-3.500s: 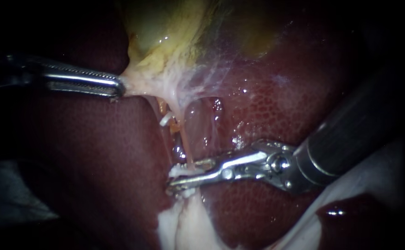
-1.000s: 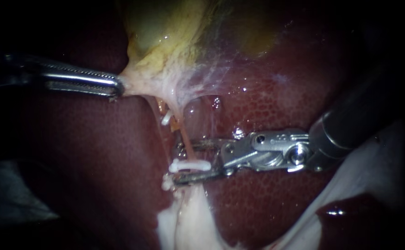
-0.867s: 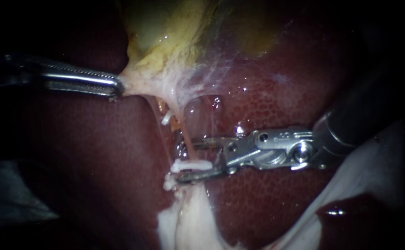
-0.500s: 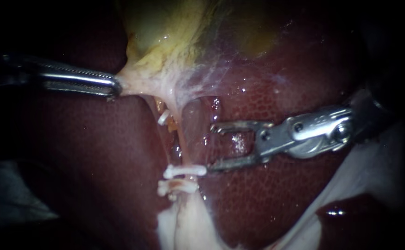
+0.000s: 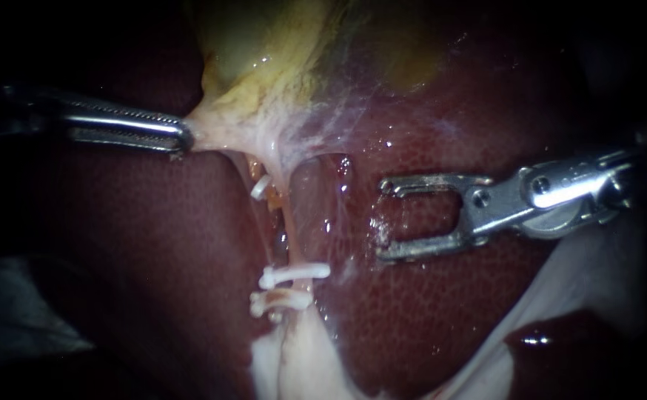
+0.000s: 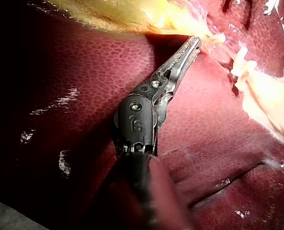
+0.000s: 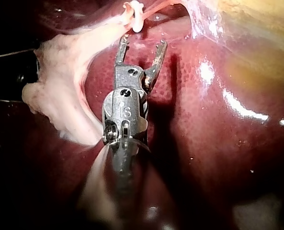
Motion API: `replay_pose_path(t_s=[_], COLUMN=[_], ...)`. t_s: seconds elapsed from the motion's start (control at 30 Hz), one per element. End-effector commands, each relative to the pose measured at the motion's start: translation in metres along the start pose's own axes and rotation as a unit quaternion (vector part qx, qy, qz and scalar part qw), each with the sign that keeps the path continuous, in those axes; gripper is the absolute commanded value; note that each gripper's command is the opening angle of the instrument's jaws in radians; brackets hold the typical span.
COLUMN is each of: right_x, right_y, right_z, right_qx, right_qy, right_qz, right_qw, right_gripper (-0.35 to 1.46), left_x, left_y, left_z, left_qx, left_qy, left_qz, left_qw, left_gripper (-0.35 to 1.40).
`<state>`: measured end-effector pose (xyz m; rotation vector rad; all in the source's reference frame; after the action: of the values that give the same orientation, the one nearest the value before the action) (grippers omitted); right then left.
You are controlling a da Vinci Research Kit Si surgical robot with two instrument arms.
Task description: Going back first clip right tube
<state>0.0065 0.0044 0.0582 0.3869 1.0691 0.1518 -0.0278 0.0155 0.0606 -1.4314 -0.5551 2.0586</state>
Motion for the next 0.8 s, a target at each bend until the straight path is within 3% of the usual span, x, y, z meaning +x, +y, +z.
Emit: replay_pose_path(t_s=[0.03, 0.37, 0.8], right_x=[0.0, -0.0002, 0.0], right_y=[0.0, -0.0001, -0.0003], right_z=[-0.0001, -0.0018, -0.0023], right_qx=[0.0, 0.004, 0.006], right_qy=[0.0, 0.001, 0.002], right_qz=[0.0, -0.006, -0.006], right_qw=[1.0, 1.0, 1.0], right_gripper=[0.5, 0.5, 0.5], left_x=[-0.0003, -0.0027, -0.003], left_y=[0.0, -0.002, -0.0021], left_z=[0.0003, 0.0034, 0.004], left_qx=[0.002, 0.007, 0.006], left_qy=[0.0, -0.004, -0.005], left_qz=[0.001, 0.007, 0.008], left_qw=[1.0, 0.9999, 0.9999], left_gripper=[-0.35, -0.35, -0.35])
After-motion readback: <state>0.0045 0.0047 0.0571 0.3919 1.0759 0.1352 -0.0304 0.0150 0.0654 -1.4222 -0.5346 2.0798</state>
